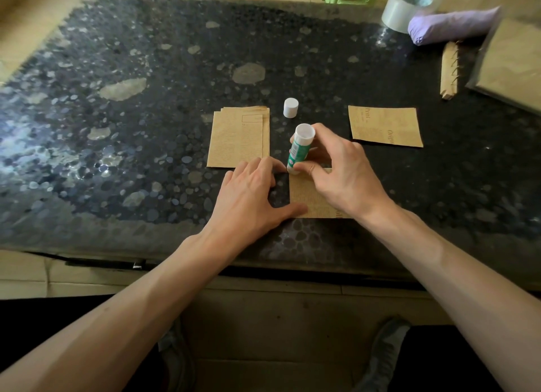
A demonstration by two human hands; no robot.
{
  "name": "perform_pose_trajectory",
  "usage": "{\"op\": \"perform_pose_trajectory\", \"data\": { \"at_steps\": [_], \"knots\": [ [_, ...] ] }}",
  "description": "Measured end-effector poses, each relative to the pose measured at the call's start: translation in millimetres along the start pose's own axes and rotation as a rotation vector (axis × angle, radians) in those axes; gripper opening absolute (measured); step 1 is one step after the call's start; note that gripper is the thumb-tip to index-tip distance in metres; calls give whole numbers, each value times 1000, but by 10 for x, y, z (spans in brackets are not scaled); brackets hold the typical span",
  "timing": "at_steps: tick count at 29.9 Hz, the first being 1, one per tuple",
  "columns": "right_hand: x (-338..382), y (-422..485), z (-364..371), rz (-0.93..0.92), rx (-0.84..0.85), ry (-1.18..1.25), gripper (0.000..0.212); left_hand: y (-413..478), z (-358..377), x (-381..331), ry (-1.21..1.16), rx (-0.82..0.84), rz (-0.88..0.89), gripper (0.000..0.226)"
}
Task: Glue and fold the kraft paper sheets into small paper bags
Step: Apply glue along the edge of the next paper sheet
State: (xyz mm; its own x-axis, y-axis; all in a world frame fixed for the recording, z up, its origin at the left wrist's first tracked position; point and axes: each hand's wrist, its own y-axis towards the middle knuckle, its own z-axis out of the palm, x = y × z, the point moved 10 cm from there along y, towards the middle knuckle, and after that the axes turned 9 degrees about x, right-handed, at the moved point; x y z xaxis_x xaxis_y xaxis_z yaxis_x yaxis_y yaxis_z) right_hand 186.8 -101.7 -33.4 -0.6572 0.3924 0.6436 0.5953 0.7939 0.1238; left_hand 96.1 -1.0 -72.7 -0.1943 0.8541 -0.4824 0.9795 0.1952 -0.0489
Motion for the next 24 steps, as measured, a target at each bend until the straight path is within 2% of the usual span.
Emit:
{"op": "perform_pose_trajectory", "data": {
  "at_steps": [9,24],
  "knots": [
    [-67,-50,-30,24,23,12,36,-7,-12,5,-6,-9,2,69],
    [-158,-95,-45,65,51,-45,40,-3,6,-3,16,32,-3,63]
  ]
}}
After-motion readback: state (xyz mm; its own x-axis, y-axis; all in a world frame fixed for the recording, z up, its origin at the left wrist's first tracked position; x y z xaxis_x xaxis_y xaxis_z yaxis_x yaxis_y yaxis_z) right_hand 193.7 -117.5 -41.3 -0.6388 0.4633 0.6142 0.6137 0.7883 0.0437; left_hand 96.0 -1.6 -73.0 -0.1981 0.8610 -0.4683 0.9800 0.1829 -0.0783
